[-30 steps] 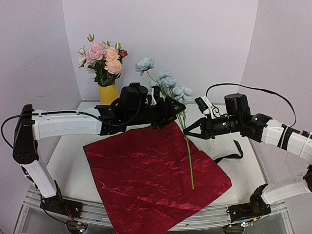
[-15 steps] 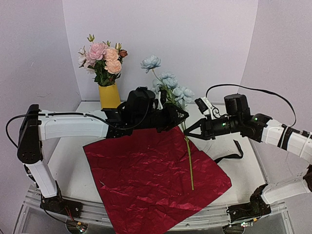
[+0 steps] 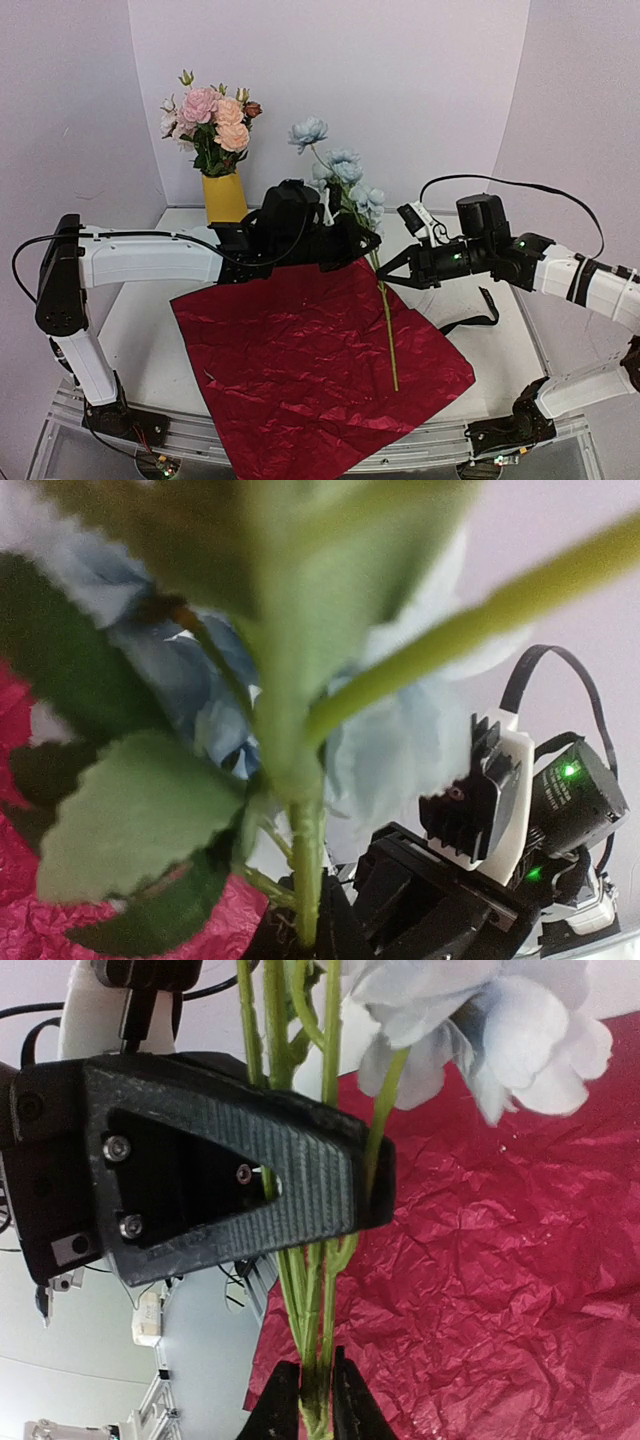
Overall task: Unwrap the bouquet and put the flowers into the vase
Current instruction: Pick up the fake flower from the wrapping paper, then insert the fake flower into the vase.
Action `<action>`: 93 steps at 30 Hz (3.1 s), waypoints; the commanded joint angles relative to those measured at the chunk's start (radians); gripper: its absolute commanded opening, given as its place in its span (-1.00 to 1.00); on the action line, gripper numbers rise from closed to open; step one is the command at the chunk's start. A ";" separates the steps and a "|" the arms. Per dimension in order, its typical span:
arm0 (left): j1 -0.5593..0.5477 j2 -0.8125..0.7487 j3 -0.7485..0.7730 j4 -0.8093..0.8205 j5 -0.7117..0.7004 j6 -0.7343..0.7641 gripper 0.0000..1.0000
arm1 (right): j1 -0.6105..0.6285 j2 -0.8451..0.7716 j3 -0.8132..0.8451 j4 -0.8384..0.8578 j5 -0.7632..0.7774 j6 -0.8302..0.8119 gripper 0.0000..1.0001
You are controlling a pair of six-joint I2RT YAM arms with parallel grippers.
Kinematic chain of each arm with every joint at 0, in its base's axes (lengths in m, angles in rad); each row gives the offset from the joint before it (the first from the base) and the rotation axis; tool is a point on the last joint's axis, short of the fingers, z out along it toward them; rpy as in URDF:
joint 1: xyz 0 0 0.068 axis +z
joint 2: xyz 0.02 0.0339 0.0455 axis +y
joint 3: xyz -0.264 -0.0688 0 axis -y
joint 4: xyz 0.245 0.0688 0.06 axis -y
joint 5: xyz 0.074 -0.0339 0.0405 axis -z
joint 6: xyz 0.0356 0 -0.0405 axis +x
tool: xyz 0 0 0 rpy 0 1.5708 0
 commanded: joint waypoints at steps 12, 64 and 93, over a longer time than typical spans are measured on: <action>0.002 -0.121 0.091 -0.315 -0.260 0.418 -1.00 | 0.003 0.015 0.058 -0.021 0.074 -0.043 0.31; 0.761 -0.359 0.091 0.294 -0.191 0.849 -1.00 | -0.034 0.318 0.452 -0.039 0.229 -0.014 0.31; 0.763 -0.367 -0.248 0.481 -0.088 0.897 -1.00 | -0.055 0.429 0.561 -0.038 0.174 0.018 0.31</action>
